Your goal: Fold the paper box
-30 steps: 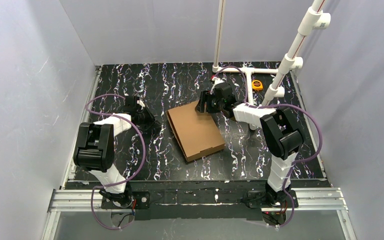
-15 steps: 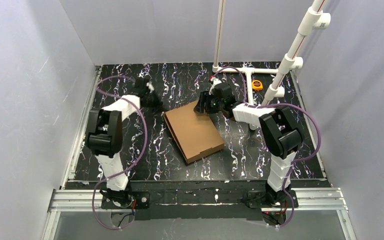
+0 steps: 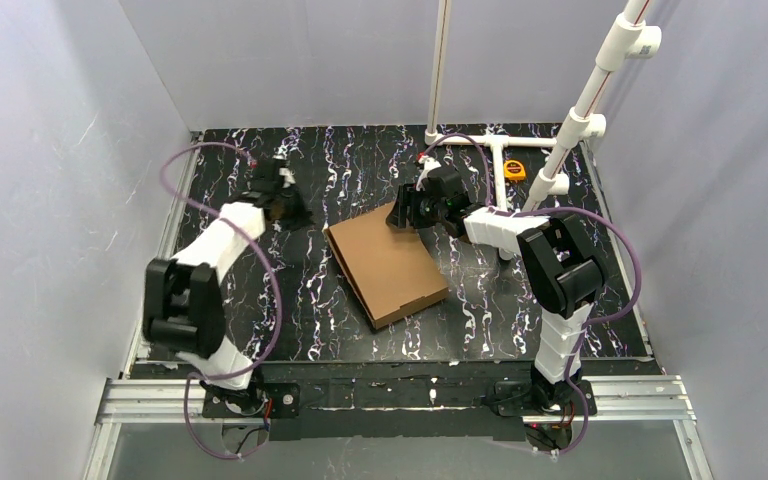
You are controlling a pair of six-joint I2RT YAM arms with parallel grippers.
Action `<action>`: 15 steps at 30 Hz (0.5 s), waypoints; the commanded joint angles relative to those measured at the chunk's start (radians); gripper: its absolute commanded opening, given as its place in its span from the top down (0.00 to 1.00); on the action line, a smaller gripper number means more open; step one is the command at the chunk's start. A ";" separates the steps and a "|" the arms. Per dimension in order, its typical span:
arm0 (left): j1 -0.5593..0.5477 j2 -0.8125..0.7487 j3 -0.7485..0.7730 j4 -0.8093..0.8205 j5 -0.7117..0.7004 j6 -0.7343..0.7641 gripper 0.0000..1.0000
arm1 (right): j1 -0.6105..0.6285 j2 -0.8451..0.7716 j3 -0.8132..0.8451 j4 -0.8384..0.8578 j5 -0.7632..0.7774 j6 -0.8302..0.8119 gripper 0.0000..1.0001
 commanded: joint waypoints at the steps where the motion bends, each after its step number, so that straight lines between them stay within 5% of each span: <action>1: 0.101 -0.208 -0.092 -0.049 -0.094 0.067 1.00 | 0.004 0.012 0.016 -0.017 0.006 -0.030 0.33; 8: 0.143 -0.189 -0.200 -0.117 -0.052 0.126 1.00 | 0.004 0.024 0.017 -0.019 -0.003 -0.032 0.32; 15: 0.139 0.014 -0.112 -0.064 0.096 0.128 1.00 | 0.007 0.029 0.022 -0.024 -0.021 -0.040 0.32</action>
